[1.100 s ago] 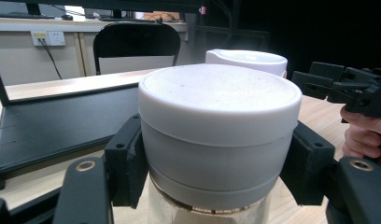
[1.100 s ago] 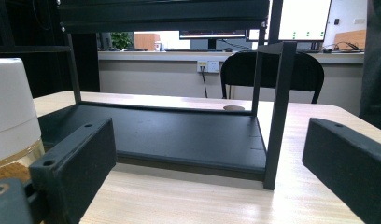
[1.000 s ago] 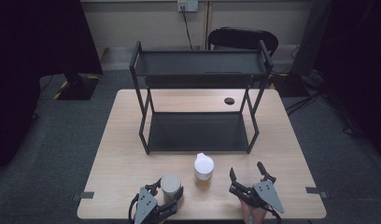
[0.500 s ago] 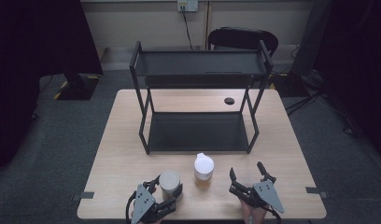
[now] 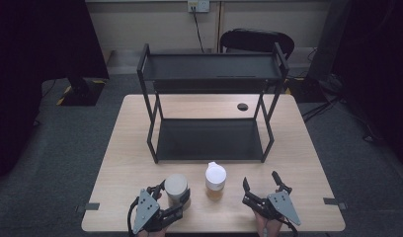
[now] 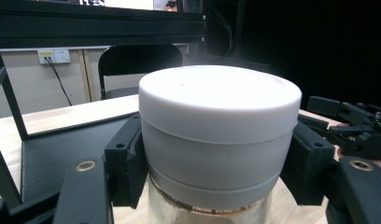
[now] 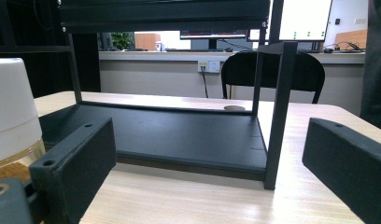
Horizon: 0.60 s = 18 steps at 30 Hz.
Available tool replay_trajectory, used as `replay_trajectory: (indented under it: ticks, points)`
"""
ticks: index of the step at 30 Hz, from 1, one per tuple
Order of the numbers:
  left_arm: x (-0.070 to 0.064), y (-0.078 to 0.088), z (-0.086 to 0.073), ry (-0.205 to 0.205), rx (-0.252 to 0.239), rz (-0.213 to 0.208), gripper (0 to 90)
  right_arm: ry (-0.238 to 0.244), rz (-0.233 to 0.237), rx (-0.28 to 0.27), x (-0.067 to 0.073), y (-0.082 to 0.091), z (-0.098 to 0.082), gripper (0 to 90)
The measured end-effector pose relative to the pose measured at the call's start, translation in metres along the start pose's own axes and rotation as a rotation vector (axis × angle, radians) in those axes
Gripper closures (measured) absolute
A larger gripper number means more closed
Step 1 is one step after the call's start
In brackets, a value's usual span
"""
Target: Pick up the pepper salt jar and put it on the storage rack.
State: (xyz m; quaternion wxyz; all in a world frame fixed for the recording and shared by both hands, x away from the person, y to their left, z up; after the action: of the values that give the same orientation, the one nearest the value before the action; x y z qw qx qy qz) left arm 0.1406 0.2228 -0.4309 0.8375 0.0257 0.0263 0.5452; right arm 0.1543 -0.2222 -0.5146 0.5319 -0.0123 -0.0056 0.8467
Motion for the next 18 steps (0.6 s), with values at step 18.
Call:
replay_trajectory:
  ticks: [18]
  points:
    - [0.009, -0.016, 0.034, -0.022, -0.008, 0.001, 34.4, 0.0, -0.001, 0.001, 0.0, 0.0, 0.0, 1.7]
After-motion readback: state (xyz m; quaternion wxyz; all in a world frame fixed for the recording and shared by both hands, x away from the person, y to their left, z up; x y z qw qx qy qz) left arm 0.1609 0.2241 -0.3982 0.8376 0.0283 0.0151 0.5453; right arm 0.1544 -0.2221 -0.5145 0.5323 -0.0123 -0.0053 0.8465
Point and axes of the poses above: each handheld gripper's, and its own axes: y roughly backward along the jaws, z roughly out of its top, x roughly to its left, the point moved 1 cm from there along -y, roughly forward along the jaws, and after that the axes turned 13 degrees about z, right-handed, at the moved point
